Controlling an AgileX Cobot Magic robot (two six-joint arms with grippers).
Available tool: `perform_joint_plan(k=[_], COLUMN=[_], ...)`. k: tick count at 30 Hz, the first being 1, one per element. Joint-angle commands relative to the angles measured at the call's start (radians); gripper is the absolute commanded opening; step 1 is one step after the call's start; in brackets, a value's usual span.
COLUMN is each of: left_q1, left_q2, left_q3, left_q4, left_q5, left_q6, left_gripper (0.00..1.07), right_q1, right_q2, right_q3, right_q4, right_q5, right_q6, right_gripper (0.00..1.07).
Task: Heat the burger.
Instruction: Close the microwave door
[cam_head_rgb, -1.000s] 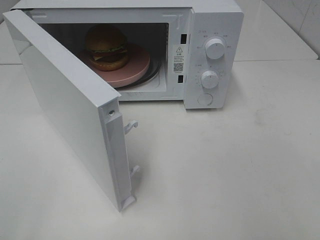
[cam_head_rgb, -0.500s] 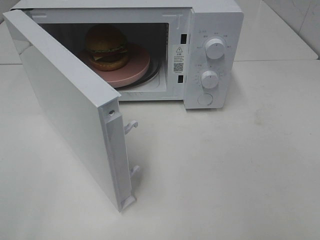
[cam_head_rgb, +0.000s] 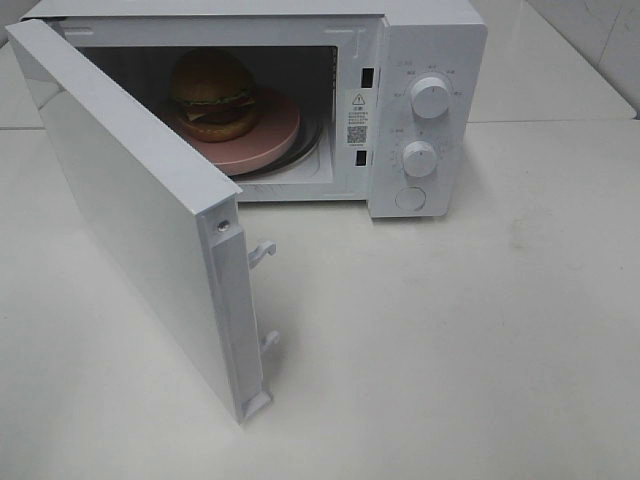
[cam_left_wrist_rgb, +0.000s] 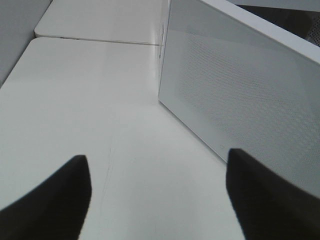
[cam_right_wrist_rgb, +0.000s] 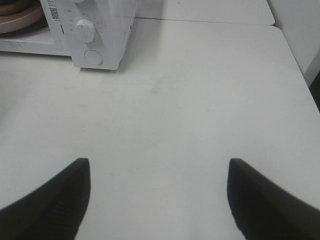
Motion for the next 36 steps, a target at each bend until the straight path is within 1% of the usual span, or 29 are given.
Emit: perform_joint_plan(k=[1, 2, 3, 4, 5, 6, 7, 8, 9, 12, 14, 15, 16, 17, 18, 19, 20, 21, 22, 23, 24, 25, 26, 27, 30, 36], left_q1=[-0.006, -0.006, -0.006, -0.006, -0.006, -0.006, -0.006, -0.006, -0.006, -0.006, -0.006, -0.006, -0.006, -0.006, -0.006, -0.006, -0.006, -0.006, -0.006, -0.006, -0.006, -0.006, -0.006, -0.006, -0.006, -0.006], left_q2=[0.097, 0.097, 0.123, 0.123, 0.17, 0.214, 0.214, 0.237, 0.278, 0.296, 0.357, 0.357, 0.384, 0.384, 0.397, 0.418, 0.418, 0.428, 0.443, 0.443, 0.451, 0.466, 0.466, 0.478, 0.499, 0.547], left_q3=[-0.004, -0.004, -0.004, -0.004, -0.004, -0.004, -0.004, -0.004, -0.004, -0.004, 0.001, 0.001, 0.017, 0.017, 0.03, 0.056, 0.056, 0.074, 0.114, 0.114, 0.129, 0.164, 0.164, 0.19, 0.216, 0.238], left_q4=[-0.043, -0.043, -0.052, -0.052, -0.065, -0.076, -0.076, -0.081, -0.086, -0.087, -0.102, -0.102, -0.127, -0.127, -0.147, -0.198, -0.198, -0.228, -0.282, -0.282, -0.303, -0.348, -0.348, -0.371, -0.374, -0.374], left_q5=[-0.063, -0.063, -0.077, -0.077, -0.102, -0.133, -0.133, -0.154, -0.21, -0.241, -0.349, -0.349, -0.411, -0.411, -0.449, -0.522, -0.522, -0.562, -0.637, -0.637, -0.67, -0.745, -0.745, -0.802, -0.85, -0.947], left_q6=[-0.003, -0.003, -0.003, -0.003, -0.003, 0.002, 0.002, 0.007, 0.03, 0.045, 0.103, 0.103, 0.138, 0.138, 0.16, 0.21, 0.21, 0.235, 0.278, 0.278, 0.296, 0.337, 0.337, 0.364, 0.367, 0.365], left_gripper=[0.41, 0.41, 0.34, 0.34, 0.18, 0.1, 0.1, 0.0, 0.0, 0.0, 0.0, 0.0, 0.0, 0.0, 0.0, 0.0, 0.0, 0.0, 0.0, 0.0, 0.0, 0.0, 0.0, 0.0, 0.0, 0.0], right_q1=[-0.006, -0.006, -0.006, -0.006, -0.006, -0.006, -0.006, -0.006, -0.006, -0.006, -0.006, -0.006, -0.006, -0.006, -0.006, -0.006, -0.006, -0.006, -0.006, -0.006, -0.006, -0.006, -0.006, -0.006, -0.006, -0.006], right_q2=[-0.029, -0.029, -0.029, -0.029, -0.029, -0.029, -0.029, -0.029, -0.029, -0.029, -0.029, -0.029, -0.029, -0.029, -0.029, -0.029, -0.029, -0.029, -0.029, -0.029, -0.029, -0.029, -0.029, -0.029, -0.029, -0.029], right_q3=[0.003, 0.003, 0.003, 0.003, 0.003, 0.003, 0.003, 0.003, 0.003, 0.003, 0.003, 0.003, 0.003, 0.003, 0.003, 0.003, 0.003, 0.003, 0.003, 0.003, 0.003, 0.003, 0.003, 0.003, 0.003, 0.003], right_q4=[0.004, 0.004, 0.004, 0.004, 0.004, 0.004, 0.004, 0.004, 0.004, 0.004, 0.004, 0.004, 0.004, 0.004, 0.004, 0.004, 0.004, 0.004, 0.004, 0.004, 0.004, 0.004, 0.004, 0.004, 0.004, 0.004], right_q5=[-0.006, -0.006, -0.006, -0.006, -0.006, -0.006, -0.006, -0.006, -0.006, -0.006, -0.006, -0.006, -0.006, -0.006, -0.006, -0.006, -0.006, -0.006, -0.006, -0.006, -0.006, -0.006, -0.006, -0.006, -0.006, -0.006], right_q6=[-0.008, -0.008, -0.008, -0.008, -0.008, -0.008, -0.008, -0.008, -0.008, -0.008, -0.008, -0.008, -0.008, -0.008, -0.008, -0.008, -0.008, -0.008, -0.008, -0.008, -0.008, -0.008, -0.008, -0.008, -0.007, -0.007], right_gripper=[0.74, 0.74, 0.74, 0.74, 0.74, 0.74, 0.74, 0.74, 0.74, 0.74, 0.74, 0.74, 0.74, 0.74, 0.74, 0.74, 0.74, 0.74, 0.74, 0.74, 0.74, 0.74, 0.74, 0.74, 0.74, 0.74])
